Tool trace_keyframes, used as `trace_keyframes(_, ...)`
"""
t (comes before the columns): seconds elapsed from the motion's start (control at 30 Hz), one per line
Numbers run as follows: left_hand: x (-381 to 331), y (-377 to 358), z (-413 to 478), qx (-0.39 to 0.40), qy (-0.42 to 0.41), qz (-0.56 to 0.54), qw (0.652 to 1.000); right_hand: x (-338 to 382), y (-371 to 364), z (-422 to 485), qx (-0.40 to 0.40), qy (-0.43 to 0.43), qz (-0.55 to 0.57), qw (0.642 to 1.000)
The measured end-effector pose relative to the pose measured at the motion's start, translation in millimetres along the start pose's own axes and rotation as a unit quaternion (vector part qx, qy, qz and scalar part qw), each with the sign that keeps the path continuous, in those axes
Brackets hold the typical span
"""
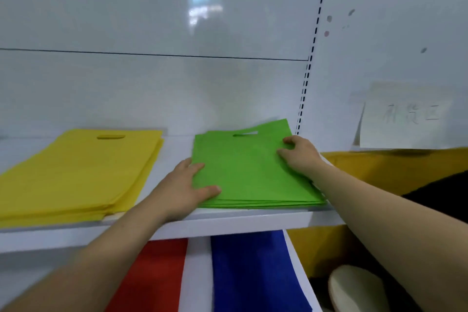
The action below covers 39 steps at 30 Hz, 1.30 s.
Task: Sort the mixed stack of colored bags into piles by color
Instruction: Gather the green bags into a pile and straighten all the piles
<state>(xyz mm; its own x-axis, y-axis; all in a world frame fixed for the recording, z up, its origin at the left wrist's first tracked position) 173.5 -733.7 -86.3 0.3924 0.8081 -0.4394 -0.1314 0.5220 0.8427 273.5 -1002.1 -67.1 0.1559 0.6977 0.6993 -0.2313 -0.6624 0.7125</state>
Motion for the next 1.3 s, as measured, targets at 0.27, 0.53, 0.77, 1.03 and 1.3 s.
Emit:
trace_keyframes(0.27, -15.8, -4.5, -18.2, 0.009, -0.015, 0.051, 0.999, -17.4, -7.8, 15.0, 0.053, 0.002, 0.026, 0.998)
trace_keyframes(0.53, -22.0, -4.8, -18.3, 0.012, 0.006, 0.087, 0.996, -24.4, -9.2, 21.1, 0.051, -0.004, 0.039, 0.998)
trace_keyframes(0.77, -24.1, -3.9, -19.3, 0.017, 0.004, 0.091, 0.996, -26.1, -10.2, 24.7, 0.091, 0.007, 0.056, 0.994)
trace_keyframes(1.03, -23.3, -5.2, -18.9, 0.048, 0.011, 0.086, 0.995, -22.2, -15.3, 24.6, 0.112, 0.032, -0.101, 0.988)
trace_keyframes(1.3, -22.6, -5.6, -18.4, 0.057, 0.014, 0.081, 0.995, -25.1, -13.4, 26.6, 0.110, 0.032, -0.059, 0.992)
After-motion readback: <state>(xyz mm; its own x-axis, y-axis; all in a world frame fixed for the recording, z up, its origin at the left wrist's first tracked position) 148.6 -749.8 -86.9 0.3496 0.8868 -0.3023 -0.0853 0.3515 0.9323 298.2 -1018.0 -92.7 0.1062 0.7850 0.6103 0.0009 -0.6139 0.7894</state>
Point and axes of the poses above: each hand's wrist, its own z-axis towards the middle knuckle, its own y-axis out of the back of the hand, x = y × z, the point moved 1 cm from there along z, towards the middle knuckle, and after that the axes turned 14 degrees about -y, right-handed, at the moved point
